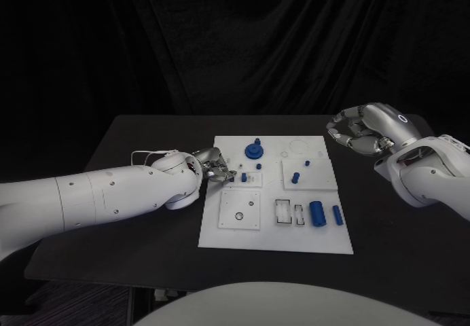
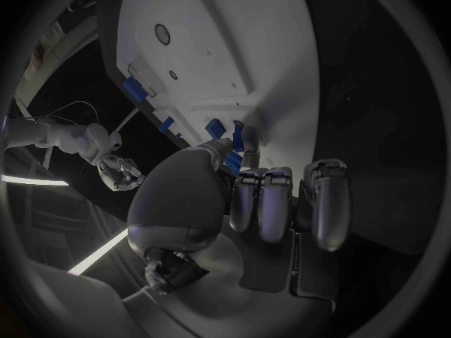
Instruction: Assemble the parts on the task board
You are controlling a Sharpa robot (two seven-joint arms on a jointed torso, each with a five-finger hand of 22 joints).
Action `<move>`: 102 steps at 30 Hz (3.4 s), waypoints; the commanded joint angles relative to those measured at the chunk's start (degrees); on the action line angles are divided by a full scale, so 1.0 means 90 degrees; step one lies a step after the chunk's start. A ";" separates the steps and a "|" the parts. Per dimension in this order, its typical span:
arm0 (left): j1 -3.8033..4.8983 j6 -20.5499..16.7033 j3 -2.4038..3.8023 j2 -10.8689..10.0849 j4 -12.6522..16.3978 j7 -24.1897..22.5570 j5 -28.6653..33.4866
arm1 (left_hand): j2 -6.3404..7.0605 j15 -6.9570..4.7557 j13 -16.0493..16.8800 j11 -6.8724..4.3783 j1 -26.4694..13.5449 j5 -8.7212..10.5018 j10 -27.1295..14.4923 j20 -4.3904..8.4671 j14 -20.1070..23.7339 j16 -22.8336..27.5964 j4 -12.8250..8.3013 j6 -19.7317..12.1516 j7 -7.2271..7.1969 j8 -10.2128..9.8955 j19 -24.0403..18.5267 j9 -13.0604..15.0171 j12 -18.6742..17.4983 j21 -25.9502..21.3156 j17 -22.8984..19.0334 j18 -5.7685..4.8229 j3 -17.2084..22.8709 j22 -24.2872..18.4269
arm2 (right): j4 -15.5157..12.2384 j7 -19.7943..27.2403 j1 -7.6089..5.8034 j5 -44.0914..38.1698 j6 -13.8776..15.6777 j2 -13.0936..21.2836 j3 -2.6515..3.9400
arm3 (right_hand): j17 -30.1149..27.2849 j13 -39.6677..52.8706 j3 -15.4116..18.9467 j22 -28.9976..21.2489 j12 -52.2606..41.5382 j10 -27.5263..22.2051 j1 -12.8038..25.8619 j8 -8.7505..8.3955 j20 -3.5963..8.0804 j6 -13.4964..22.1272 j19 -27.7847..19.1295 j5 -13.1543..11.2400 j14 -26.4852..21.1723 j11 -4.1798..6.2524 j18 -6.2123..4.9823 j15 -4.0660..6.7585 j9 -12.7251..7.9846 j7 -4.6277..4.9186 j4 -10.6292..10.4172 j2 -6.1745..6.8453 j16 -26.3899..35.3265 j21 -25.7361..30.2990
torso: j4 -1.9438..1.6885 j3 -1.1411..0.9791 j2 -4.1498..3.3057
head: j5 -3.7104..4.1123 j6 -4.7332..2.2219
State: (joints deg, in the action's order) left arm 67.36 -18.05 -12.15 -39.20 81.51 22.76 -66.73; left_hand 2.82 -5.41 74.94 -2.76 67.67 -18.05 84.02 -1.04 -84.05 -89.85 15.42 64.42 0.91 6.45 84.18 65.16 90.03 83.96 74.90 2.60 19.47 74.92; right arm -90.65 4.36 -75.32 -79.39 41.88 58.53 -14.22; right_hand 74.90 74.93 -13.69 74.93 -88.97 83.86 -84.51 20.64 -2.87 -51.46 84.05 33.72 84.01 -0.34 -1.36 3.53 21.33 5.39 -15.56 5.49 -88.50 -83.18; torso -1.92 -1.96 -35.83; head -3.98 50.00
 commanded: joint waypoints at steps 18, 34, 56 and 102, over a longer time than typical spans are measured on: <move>-0.0034 0.0268 0.0005 0.0037 -0.0090 0.0029 0.0038 | -0.0024 -0.0013 0.1674 -0.0002 -0.0208 0.0442 0.0664 0.0014 -0.0662 -0.0016 0.0072 -0.0011 0.0035 -0.0007 0.0144 0.0019 -0.0003 -0.0085 0.1677 -0.0048 -0.0121 0.1151 | 0.0007 -0.0076 0.0019 -0.0014 0.0096 -0.0003 0.0006 | 0.1479 0.1508 -0.0040 0.1410 0.0027 0.0533 -0.0013 0.0056 -0.0046 -0.0042 0.0273 0.0031 0.0612 -0.0050 -0.0048 -0.0059 -0.0005 -0.0005 0.0016 -0.0021 0.0039 0.0040 | 0.0006 -0.0006 0.0009 | -0.0044 0.0000; -0.0036 0.0275 0.0005 0.0002 -0.0127 -0.0065 0.0038 | -0.0089 0.0049 0.1674 0.0068 -0.1397 0.1230 0.0664 -0.0048 -0.0662 -0.0016 0.0133 -0.0049 0.0110 -0.0148 0.0138 -0.0078 -0.0003 -0.0119 0.1677 -0.0044 -0.1320 0.1173 | 0.0006 -0.0057 0.0036 -0.0014 0.0149 0.0001 0.0006 | 0.1484 0.1524 -0.0036 0.1410 0.0013 0.0548 0.0006 0.0067 -0.0046 -0.0062 0.0274 0.0030 0.0613 -0.0049 -0.0048 -0.0059 -0.0004 -0.0008 0.0009 -0.0015 0.0034 0.0038 | -0.0001 0.0003 0.0003 | -0.0051 0.0000; -0.0037 0.0186 0.0005 0.0008 -0.0192 -0.0395 0.0039 | -0.1163 0.0107 0.1674 0.0120 -0.2663 0.1657 0.0664 -0.0111 -0.0662 -0.0016 0.0155 -0.0162 0.0157 -0.0041 0.0097 0.0186 -0.0003 -0.0226 0.1677 -0.0025 -0.2948 0.1188 | -0.0007 -0.0097 0.0037 -0.0014 0.0105 -0.0015 0.0006 | 0.1482 0.1522 -0.0034 0.1412 0.0014 0.0547 0.0032 0.0072 -0.0045 -0.0075 0.0277 0.0034 0.0613 -0.0046 -0.0047 -0.0057 -0.0006 -0.0011 -0.0005 -0.0012 0.0036 0.0034 | 0.0007 -0.0003 -0.0002 | -0.0053 0.0000; -0.0042 0.0315 0.0005 0.0065 -0.0270 -0.0686 0.0039 | -0.2147 -0.0020 0.1674 -0.0040 -0.2028 0.1148 0.0664 0.0003 -0.0662 -0.0016 0.0145 0.0160 -0.0035 0.0618 0.0129 0.1248 -0.0003 -0.0233 0.1677 -0.0035 -0.3712 0.1263 | 0.0010 -0.0173 0.0038 -0.0014 0.0092 -0.0028 0.0006 | 0.1479 0.1531 -0.0050 0.1411 0.0006 0.0557 0.0026 0.0073 -0.0043 -0.0078 0.0276 0.0043 0.0612 -0.0038 -0.0048 -0.0053 -0.0011 -0.0019 0.0004 -0.0018 0.0038 0.0039 | 0.0008 -0.0001 0.0000 | 0.0011 0.0000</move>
State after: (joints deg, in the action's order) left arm 67.10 -15.90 -12.14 -38.72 79.05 16.81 -66.68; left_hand -16.27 -5.23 74.93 -2.77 49.20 -7.43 84.02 -1.23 -83.85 -89.85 16.75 65.84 0.51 11.98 83.96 74.95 90.03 81.78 74.91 2.60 -13.65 74.94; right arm -90.45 3.86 -75.11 -79.39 42.12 58.24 -14.20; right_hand 74.90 74.91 -13.84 74.93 -88.97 84.04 -84.51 20.97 -2.87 -51.67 84.06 33.91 84.01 -0.52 -1.36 3.53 21.29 5.18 -15.40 5.49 -88.50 -83.18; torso -1.86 -1.97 -35.82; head -3.81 50.00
